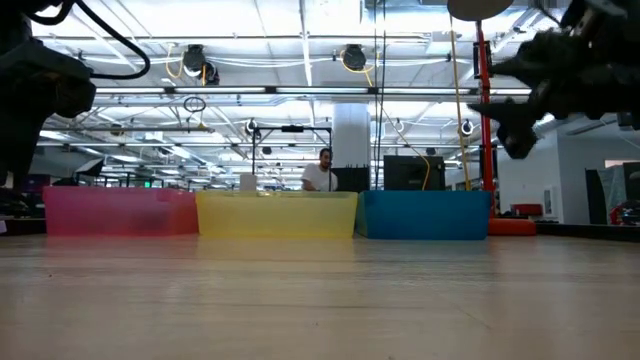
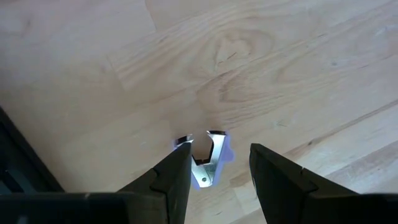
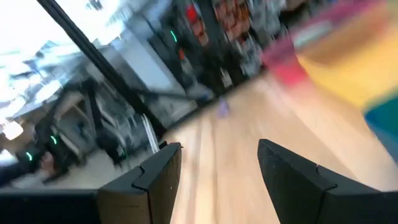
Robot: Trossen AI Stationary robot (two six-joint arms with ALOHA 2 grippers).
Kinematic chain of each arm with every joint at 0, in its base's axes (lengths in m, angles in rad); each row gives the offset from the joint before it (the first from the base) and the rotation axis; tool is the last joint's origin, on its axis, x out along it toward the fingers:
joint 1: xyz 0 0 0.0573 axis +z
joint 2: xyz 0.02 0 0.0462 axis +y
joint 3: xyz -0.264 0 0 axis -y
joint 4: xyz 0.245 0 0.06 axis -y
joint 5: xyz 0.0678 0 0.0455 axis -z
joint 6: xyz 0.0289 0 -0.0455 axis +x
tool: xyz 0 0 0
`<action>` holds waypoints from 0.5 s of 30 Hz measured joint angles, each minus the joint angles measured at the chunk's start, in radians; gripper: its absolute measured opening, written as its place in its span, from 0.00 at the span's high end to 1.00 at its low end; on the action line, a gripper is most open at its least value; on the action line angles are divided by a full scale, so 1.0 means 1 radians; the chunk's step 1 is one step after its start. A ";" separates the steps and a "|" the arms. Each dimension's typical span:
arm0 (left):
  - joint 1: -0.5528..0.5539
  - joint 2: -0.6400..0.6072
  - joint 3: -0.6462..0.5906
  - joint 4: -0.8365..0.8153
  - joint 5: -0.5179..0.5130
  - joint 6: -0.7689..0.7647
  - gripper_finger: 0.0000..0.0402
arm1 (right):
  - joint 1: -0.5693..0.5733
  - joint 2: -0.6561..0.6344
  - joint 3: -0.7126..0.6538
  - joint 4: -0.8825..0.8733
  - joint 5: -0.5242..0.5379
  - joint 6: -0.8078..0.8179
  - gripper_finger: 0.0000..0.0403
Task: Pick and place Stapler, Stapler remover, tape
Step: Put the purple stapler remover into the yellow bin
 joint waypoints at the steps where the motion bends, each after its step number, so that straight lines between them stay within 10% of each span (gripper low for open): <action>1: 0.000 0.000 0.000 0.000 0.000 0.002 0.60 | -0.016 -0.012 0.013 -0.057 -0.028 0.006 0.49; 15: 0.001 0.001 0.000 -0.005 0.000 0.022 0.60 | -0.193 -0.234 0.162 -0.456 -0.084 -0.127 0.49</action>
